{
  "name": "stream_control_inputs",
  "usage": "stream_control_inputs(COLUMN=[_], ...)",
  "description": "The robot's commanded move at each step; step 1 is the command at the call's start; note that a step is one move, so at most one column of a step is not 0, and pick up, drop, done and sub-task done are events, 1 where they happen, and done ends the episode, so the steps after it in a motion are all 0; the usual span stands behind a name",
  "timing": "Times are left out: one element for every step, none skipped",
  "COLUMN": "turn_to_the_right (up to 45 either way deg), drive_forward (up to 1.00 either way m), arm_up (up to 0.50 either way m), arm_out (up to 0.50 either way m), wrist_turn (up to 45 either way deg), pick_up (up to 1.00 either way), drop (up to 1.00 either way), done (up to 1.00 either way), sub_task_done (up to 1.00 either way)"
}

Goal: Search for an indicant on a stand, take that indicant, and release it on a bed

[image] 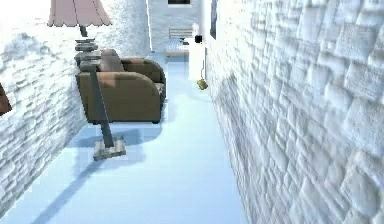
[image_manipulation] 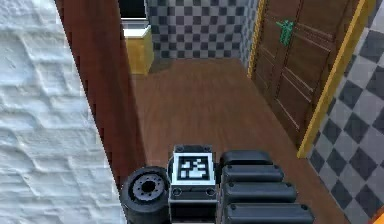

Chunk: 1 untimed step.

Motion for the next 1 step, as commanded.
stream_control_inputs(turn_to_the_right=[45.0], drive_forward=[0.0], arm_up=[0.0], arm_out=[0.0], wrist_turn=[0.0], pick_up=[0.0], drop=[0.0], done=[0.0], sub_task_done=[0.0])
